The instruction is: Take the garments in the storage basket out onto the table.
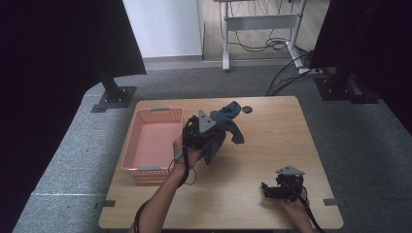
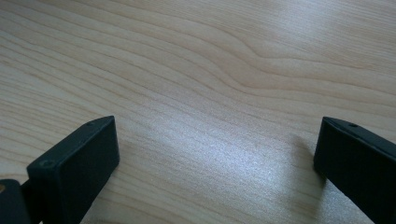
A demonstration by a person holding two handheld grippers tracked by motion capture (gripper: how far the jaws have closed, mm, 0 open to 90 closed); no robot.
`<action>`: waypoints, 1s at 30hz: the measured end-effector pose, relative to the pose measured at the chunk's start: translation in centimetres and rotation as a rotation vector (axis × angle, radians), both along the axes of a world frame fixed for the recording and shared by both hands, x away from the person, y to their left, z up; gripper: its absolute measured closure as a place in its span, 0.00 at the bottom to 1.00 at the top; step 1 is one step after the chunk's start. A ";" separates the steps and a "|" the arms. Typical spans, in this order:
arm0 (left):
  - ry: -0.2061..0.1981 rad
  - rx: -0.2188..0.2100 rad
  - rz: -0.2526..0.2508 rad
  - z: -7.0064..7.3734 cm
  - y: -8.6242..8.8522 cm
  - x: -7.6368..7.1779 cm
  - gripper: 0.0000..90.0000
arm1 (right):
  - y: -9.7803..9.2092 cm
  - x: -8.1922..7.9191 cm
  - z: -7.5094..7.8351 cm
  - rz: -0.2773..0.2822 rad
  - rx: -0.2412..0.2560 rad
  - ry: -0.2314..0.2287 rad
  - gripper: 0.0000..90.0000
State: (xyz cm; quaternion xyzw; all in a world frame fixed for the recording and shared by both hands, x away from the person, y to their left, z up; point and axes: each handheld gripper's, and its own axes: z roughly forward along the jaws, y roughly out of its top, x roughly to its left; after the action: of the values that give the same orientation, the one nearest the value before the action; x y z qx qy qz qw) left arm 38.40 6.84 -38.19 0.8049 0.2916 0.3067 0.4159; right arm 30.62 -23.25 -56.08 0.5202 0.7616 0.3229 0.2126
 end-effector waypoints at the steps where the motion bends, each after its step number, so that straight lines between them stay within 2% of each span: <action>1: 0.003 0.003 -0.001 -0.2 0.0 0.0 0.72 | 0.0 0.0 0.0 0.000 0.000 0.000 0.00; 17: 0.070 0.013 -0.010 -3.7 -1.1 0.2 0.72 | 0.0 0.0 0.0 0.001 0.002 -0.001 0.00; 30: 0.080 0.025 -0.030 -4.9 -2.2 -0.2 0.72 | 0.0 0.0 0.0 0.002 0.002 -0.001 0.00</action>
State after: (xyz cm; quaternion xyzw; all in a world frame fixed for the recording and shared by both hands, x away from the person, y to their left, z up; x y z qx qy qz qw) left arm 38.25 4.67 -43.12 0.8259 0.2923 0.2715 0.3983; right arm 30.61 -23.23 -56.10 0.5195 0.7616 0.3243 0.2121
